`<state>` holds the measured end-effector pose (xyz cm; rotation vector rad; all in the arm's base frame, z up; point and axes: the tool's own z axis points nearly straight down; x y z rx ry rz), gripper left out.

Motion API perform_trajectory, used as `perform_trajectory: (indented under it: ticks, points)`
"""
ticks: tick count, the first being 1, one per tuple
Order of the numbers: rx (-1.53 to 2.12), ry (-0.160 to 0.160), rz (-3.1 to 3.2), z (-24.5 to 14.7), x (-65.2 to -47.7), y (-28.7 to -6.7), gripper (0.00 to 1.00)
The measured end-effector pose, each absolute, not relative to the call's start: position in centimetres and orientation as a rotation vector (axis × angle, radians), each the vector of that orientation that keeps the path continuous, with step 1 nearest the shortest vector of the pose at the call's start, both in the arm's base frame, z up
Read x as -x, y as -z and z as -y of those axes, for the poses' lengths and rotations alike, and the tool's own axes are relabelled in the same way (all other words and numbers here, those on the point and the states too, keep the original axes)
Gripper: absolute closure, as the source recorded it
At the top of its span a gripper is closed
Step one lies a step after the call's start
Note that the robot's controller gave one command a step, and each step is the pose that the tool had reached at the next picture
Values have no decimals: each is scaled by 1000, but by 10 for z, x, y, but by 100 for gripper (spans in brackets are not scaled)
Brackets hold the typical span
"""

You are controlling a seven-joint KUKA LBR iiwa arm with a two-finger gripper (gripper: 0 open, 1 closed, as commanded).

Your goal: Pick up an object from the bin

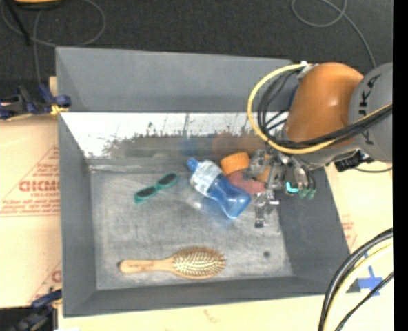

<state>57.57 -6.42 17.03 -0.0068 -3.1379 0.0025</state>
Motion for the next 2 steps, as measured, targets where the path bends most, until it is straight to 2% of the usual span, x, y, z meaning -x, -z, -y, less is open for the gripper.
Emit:
perform_trajectory:
  ticks: [1, 2]
  points:
    - [4, -4, 3146, 64, -578, -174, 0]
    - [51, 2, 3150, 43, -604, -100, 0]
